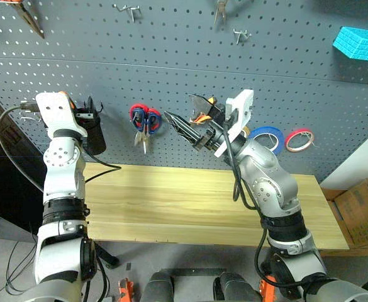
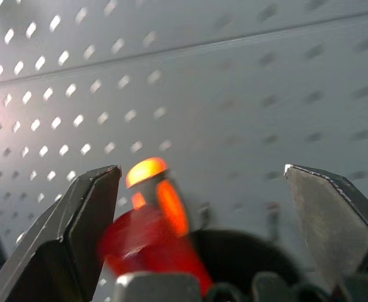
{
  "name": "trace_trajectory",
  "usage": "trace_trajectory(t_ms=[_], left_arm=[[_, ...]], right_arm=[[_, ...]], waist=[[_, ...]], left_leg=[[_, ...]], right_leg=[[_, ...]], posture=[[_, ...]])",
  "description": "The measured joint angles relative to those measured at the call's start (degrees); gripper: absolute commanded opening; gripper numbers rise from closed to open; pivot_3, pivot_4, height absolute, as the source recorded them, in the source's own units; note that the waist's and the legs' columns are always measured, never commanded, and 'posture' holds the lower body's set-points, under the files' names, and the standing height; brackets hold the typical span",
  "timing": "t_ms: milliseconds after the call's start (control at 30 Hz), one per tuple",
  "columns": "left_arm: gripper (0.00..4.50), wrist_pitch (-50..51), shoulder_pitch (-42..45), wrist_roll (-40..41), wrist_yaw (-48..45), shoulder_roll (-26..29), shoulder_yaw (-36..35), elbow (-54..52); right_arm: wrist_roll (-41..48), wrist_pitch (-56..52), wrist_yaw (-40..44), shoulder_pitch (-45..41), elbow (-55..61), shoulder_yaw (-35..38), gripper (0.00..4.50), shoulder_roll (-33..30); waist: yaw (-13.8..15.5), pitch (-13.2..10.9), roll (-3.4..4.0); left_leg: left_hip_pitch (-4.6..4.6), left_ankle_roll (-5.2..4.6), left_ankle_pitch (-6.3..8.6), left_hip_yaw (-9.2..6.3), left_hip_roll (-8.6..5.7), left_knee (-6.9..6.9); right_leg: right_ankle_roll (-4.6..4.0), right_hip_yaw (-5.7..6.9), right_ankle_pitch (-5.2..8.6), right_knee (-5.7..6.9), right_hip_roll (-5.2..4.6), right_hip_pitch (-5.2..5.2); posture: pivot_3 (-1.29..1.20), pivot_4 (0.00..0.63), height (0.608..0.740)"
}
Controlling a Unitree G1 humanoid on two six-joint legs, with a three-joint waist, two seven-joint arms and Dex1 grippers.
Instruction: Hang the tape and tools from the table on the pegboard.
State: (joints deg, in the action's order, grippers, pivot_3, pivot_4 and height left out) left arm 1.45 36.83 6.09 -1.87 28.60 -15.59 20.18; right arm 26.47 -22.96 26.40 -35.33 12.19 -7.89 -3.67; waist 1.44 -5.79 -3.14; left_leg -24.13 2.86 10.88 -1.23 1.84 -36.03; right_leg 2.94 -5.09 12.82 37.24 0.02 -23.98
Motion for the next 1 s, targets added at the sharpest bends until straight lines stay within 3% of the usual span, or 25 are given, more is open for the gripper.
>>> trace_trajectory(t_ms=[200,367,533,733,1000], left_arm=[[4.48,10.3,-0.1,-0.7,0.3,-2.9,3.8,-22.3],[4.48,17.4,-4.3,-0.9,1.3,-9.7,8.6,-34.1],[4.48,26.1,-17.2,3.1,0.4,-17.7,11.5,-35.3],[4.48,28.9,-25.9,4.2,-1.9,-17.9,11.4,-35.3],[4.48,27.4,-32.9,1.6,-2.4,-15.9,9.8,-32.3]], right_arm=[[0.2,-1.4,-1.0,2.8,8.4,1.6,4.5,-4.1],[1.5,-5.1,-3.7,10.5,16.7,2.2,4.5,-5.8],[-6.4,-8.1,-9.5,20.9,19.7,0.8,4.5,-11.2],[-19.5,-8.2,-17.9,29.4,16.4,-0.1,4.5,-14.0],[-23.6,-5.8,-23.8,37.7,9.7,4.4,4.5,-10.3]], waist=[[-0.1,0.0,0.01],[-0.2,0.0,0.18],[-0.8,0.1,0.25],[-1.9,0.1,0.26],[-2.6,0.1,0.29]], left_leg=[[0.17,0.0,0.0,0.06,-0.01,0.01],[0.6,-0.01,0.01,0.11,-0.02,0.03],[0.86,-0.02,0.01,0.36,-0.03,-0.01],[1.15,0.0,0.03,0.38,-0.03,0.06],[1.08,-0.02,0.07,0.49,-0.04,0.09]], right_leg=[[0.0,-0.08,0.02,-0.01,0.0,0.14],[0.07,-0.2,0.31,-0.15,0.0,0.6],[-0.05,-0.45,0.38,-0.16,-0.03,0.7],[-0.07,-0.51,0.39,-0.2,-0.03,0.8],[-0.08,-0.56,0.41,-0.32,-0.15,0.74]], posture=[[0.11,0.061,0.74],[0.11,0.063,0.74],[0.07,0.067,0.74],[0.06,0.061,0.74],[0.07,0.053,0.74]])
